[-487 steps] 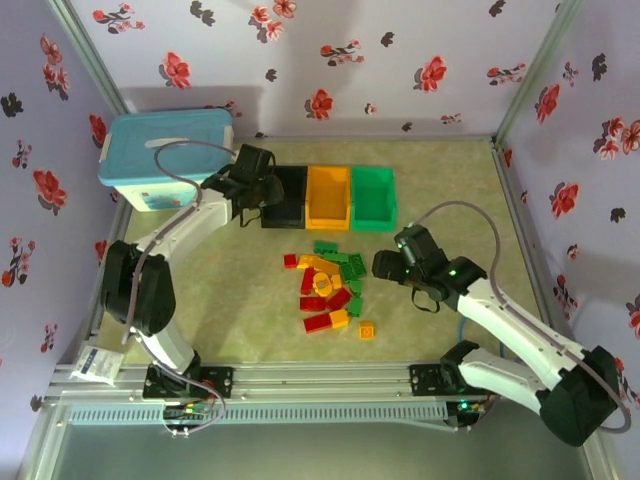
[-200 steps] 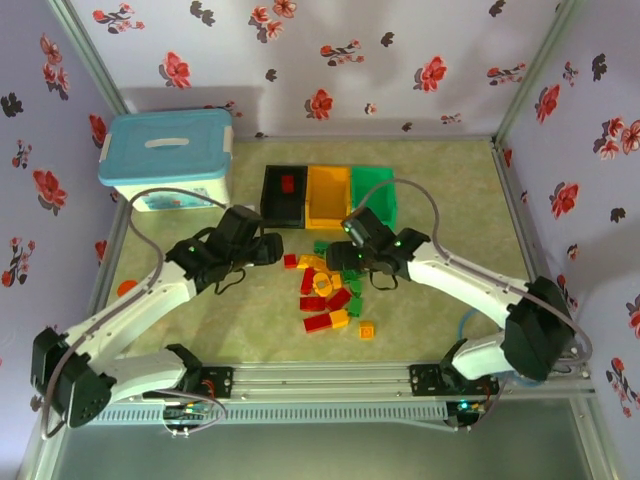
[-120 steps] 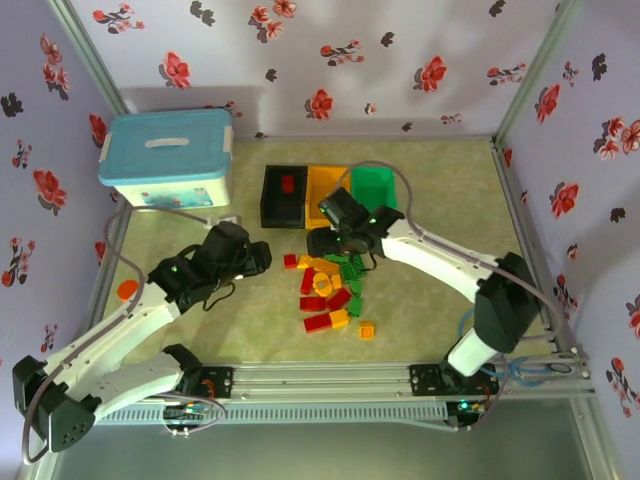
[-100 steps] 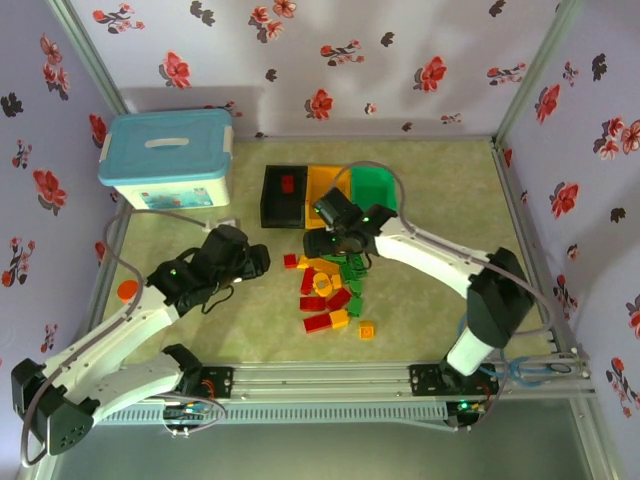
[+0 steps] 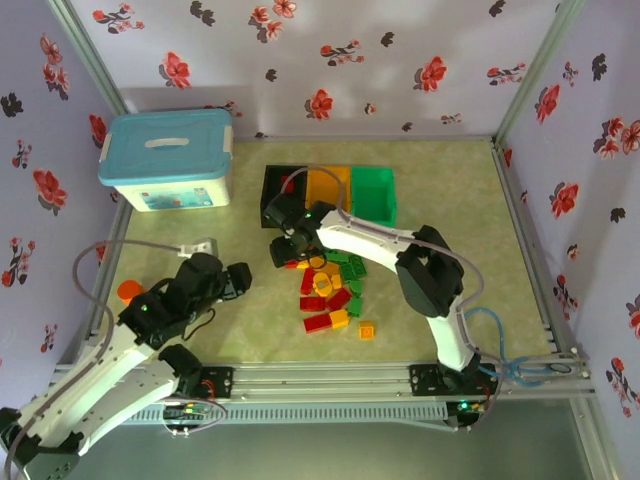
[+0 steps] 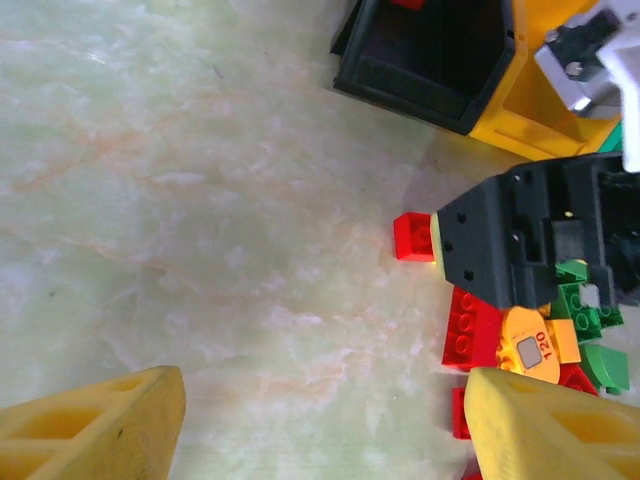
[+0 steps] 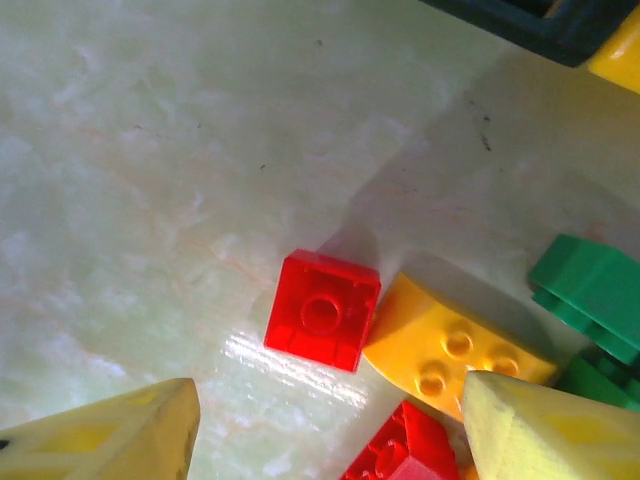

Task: Sort the legos into containers by color
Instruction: Pick up the lego from the center of the table.

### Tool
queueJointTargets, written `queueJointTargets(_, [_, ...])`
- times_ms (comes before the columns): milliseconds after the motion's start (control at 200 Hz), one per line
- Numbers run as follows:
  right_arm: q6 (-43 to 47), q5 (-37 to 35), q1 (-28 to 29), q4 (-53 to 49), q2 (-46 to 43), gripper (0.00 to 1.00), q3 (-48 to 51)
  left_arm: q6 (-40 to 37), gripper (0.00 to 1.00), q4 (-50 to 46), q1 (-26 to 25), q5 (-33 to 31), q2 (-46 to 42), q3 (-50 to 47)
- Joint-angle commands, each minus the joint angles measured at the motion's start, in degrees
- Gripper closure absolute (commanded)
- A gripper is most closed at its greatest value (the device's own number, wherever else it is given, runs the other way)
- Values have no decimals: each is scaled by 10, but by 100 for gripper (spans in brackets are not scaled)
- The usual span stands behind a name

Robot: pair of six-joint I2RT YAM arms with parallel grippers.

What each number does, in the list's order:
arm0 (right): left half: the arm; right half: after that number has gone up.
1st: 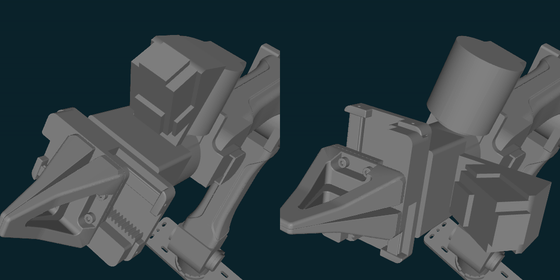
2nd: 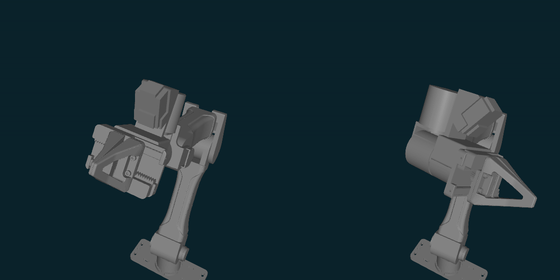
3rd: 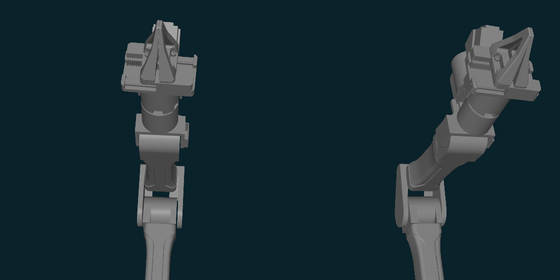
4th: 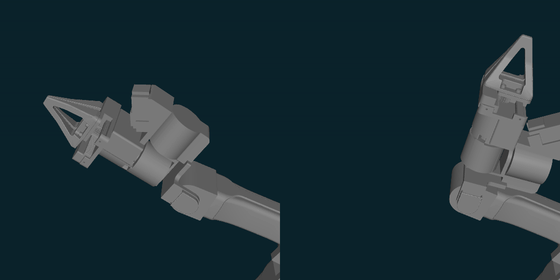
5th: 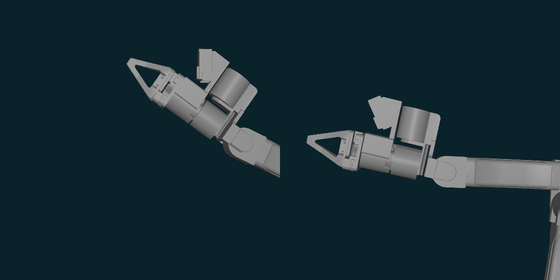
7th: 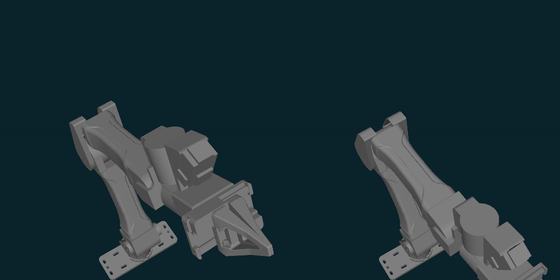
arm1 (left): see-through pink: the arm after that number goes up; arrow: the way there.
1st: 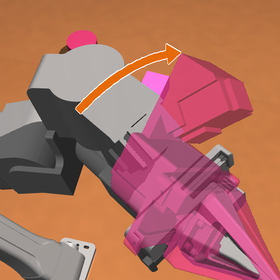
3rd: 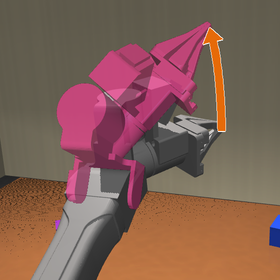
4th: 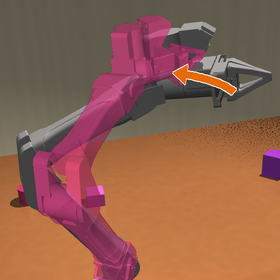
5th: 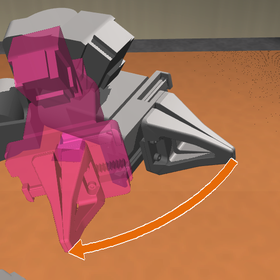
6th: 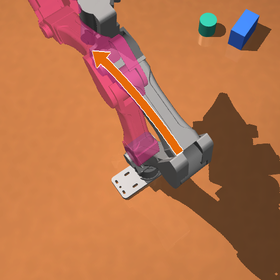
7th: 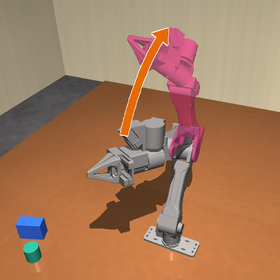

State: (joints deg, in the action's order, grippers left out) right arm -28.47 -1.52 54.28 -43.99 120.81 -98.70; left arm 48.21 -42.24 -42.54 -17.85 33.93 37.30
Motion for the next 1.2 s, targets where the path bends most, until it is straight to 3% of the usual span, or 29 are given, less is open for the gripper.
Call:
queueJointTargets(0, [14, -12, 5, -43, 35, 33, -48, 21, 26, -51, -4, -17, -17, -10])
queueJointTargets(625, [3, -35, 17, -74, 118, 43, -113, 36, 27, -100, -4, -22, -65, -11])
queueJointTargets(875, [-3, -43, 24, -77, 126, 56, -117, 40, 27, -101, -4, -23, -68, -12])
queueJointTargets(1045, [-6, -49, 29, -87, 120, 78, -138, 40, 27, -100, -4, -23, -72, -10])
queueJointTargets(1195, [5, -70, 28, -88, 92, 79, -174, 33, 27, -116, -5, -23, -76, -5])
